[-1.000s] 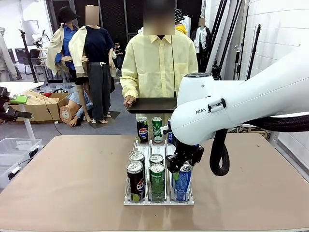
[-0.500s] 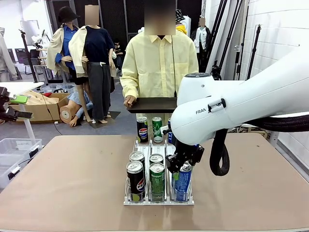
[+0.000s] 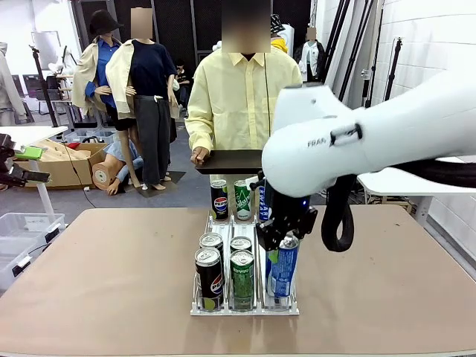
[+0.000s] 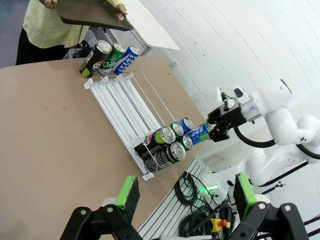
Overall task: Retrieve and hand over the desired beverage to the person.
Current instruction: Pick up a can of the same type that the person held from the Automatic Can Dispenser.
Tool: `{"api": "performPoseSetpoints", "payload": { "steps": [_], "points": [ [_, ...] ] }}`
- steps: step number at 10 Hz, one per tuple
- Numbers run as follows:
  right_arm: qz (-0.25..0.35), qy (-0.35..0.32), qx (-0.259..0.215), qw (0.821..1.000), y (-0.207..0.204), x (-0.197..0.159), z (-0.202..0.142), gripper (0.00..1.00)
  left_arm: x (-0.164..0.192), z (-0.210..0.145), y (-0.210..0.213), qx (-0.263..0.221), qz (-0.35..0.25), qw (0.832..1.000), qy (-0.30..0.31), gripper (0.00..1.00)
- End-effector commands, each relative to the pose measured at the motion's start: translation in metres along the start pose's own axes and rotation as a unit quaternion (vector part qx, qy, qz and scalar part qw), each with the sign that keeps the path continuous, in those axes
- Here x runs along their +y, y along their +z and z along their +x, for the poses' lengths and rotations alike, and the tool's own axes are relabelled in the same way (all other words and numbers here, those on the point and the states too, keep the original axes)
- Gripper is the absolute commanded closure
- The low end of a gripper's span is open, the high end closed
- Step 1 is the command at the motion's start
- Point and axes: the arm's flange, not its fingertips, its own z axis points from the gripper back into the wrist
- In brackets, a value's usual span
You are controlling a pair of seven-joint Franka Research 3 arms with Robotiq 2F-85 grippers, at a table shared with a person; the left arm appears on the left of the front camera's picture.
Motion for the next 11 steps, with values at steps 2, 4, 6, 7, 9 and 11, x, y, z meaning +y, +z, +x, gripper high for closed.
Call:
{"api": "performPoseSetpoints", "payload": {
  "steps": [2, 4, 6, 7, 9, 11],
  "points": [
    [-0.014, 0.012, 0.006, 1.000, 0.051, -0.021, -0.016, 1.00, -0.001, 0.001, 0.001, -0.010, -0.009, 1.000, -0.001, 0.00],
    [-0.013, 0.020, -0.001, 1.000, 0.087, -0.041, -0.027, 1.00, -0.001, 0.001, 0.001, -0.010, -0.009, 1.000, -0.001, 0.00],
    [-0.014, 0.015, -0.020, 1.000, 0.115, -0.073, -0.038, 1.00, -0.001, 0.001, 0.001, -0.010, -0.009, 1.000, -0.001, 0.00],
    [-0.013, 0.002, -0.026, 1.000, 0.128, -0.094, -0.045, 1.00, -0.001, 0.001, 0.001, -0.010, -0.009, 1.000, -0.001, 0.00],
    [-0.005, -0.004, -0.033, 0.999, 0.148, -0.131, -0.059, 1.00, -0.001, 0.001, 0.001, -0.010, -0.009, 1.000, -0.001, 0.00],
    [-0.001, -0.010, -0.037, 0.999, 0.154, -0.173, -0.068, 1.00, -0.001, 0.001, 0.001, -0.010, -0.009, 1.000, -0.001, 0.00]
  ]
}}
